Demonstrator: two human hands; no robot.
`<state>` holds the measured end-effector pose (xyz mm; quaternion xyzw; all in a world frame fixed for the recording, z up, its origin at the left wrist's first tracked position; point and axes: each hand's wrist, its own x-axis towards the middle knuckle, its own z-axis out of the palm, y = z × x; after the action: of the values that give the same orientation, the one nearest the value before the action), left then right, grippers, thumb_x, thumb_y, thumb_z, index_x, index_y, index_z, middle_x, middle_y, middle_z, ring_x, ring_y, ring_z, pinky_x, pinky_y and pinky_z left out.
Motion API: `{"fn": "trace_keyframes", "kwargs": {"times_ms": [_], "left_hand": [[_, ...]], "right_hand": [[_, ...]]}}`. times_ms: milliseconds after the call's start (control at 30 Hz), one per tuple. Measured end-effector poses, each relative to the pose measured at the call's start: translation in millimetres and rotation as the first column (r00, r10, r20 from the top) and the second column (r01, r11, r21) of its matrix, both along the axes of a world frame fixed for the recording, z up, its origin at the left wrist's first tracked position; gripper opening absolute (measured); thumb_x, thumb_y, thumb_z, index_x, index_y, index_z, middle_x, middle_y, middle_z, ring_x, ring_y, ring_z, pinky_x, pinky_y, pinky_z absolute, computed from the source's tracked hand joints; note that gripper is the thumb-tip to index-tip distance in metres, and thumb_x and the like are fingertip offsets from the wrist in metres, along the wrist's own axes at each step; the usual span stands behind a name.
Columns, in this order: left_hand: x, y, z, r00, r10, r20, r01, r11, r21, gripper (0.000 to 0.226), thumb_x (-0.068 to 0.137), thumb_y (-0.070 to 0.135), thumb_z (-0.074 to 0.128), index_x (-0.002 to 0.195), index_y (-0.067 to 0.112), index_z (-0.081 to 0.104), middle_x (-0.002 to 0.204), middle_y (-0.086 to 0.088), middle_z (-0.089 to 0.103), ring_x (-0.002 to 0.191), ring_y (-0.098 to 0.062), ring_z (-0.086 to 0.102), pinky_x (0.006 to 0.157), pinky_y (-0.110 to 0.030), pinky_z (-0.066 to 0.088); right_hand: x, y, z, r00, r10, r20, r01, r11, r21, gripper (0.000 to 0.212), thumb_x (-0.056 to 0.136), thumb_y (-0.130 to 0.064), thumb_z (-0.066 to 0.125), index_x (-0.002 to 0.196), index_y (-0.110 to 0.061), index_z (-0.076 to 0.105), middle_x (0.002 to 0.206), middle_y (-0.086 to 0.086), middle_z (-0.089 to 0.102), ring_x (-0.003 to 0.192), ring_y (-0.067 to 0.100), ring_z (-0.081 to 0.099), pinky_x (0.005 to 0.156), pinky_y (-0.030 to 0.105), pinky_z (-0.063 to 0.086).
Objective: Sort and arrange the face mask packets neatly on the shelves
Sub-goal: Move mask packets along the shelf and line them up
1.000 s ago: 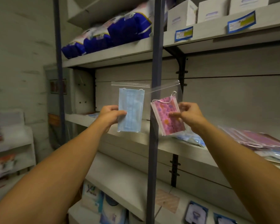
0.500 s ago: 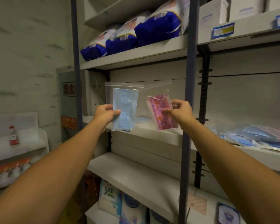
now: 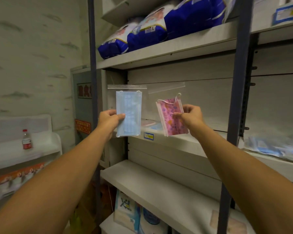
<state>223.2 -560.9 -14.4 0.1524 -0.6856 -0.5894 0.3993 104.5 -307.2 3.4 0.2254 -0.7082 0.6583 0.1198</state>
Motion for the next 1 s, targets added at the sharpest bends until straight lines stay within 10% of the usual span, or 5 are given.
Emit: {"fn": "trace_keyframes", "kwargs": {"times_ms": [1000], "left_hand": [[-228,-142,13,0.983,-0.180,0.048,0.179,0.984,0.009,0.016,0.089,0.017,0.076,0.097,0.023,0.063,0.107,0.000,0.067,0.099,-0.023,0.066,0.079,-0.039,0.060]], "right_hand": [[-211,-142,0,0.995,-0.096,-0.001,0.096,0.995,-0.038,0.019,0.081,-0.008,0.083,0.095,-0.017,0.072,0.090,-0.001,0.071,0.080,0.017,0.069,0.070,0.032,0.059]]}}
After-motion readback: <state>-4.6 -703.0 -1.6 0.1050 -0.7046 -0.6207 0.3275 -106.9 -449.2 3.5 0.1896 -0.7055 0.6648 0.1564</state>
